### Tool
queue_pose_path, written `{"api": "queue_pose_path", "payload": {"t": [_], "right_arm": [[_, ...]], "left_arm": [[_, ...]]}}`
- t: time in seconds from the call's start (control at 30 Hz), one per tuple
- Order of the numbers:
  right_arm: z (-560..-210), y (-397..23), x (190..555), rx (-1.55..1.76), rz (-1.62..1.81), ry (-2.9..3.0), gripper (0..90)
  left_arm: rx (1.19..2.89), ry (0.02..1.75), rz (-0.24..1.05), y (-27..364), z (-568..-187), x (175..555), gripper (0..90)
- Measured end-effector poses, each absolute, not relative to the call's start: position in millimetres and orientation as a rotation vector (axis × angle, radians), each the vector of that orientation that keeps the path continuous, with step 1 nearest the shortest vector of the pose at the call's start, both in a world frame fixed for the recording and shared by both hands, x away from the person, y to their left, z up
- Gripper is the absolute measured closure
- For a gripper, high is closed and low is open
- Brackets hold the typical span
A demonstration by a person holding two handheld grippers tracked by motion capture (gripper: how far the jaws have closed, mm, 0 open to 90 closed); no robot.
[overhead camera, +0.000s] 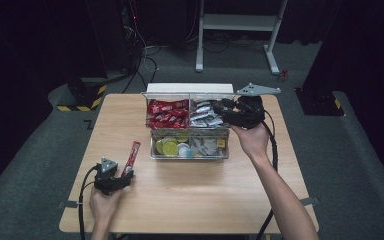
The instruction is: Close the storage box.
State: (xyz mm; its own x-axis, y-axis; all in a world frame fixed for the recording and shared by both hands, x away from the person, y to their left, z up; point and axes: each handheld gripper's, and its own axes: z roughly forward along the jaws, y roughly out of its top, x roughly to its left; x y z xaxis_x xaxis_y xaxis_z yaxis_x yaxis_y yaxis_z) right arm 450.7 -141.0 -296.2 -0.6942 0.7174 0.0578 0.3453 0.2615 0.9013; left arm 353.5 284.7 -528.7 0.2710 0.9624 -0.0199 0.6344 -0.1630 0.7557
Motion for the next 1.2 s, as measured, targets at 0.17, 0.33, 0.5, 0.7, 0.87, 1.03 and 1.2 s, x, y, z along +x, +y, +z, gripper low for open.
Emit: {"api": "queue_pose_path", "payload": {"t": [0.17, 0.33, 0.5, 0.7, 0.87, 1.03, 1.2], "right_arm": [[-298, -146, 448, 0.974, 1.414, 2.177, 54.8], [-297, -153, 446, 0.984, 1.425, 2.165, 54.8], [-293, -158, 446, 0.989, 1.432, 2.142, 54.9], [-284, -159, 444, 0.976, 1.414, 2.127, 55.8], [-288, -163, 441, 0.978, 1.437, 2.122, 54.8], [-291, -167, 437, 0.984, 1.446, 2.12, 54.5], [-288, -176, 437, 1.003, 1.447, 2.09, 54.2]], "left_arm": [[1.901, 1.438, 0.644, 283, -529, 353, 28.7], [1.894, 1.441, 0.639, 284, -529, 353, 28.9], [1.885, 1.442, 0.638, 284, -529, 353, 29.1], [1.884, 1.442, 0.639, 285, -529, 353, 29.2], [1.886, 1.445, 0.632, 286, -528, 353, 29.2], [1.885, 1.448, 0.63, 286, -528, 353, 29.2], [1.878, 1.454, 0.626, 286, -528, 353, 29.2]]}}
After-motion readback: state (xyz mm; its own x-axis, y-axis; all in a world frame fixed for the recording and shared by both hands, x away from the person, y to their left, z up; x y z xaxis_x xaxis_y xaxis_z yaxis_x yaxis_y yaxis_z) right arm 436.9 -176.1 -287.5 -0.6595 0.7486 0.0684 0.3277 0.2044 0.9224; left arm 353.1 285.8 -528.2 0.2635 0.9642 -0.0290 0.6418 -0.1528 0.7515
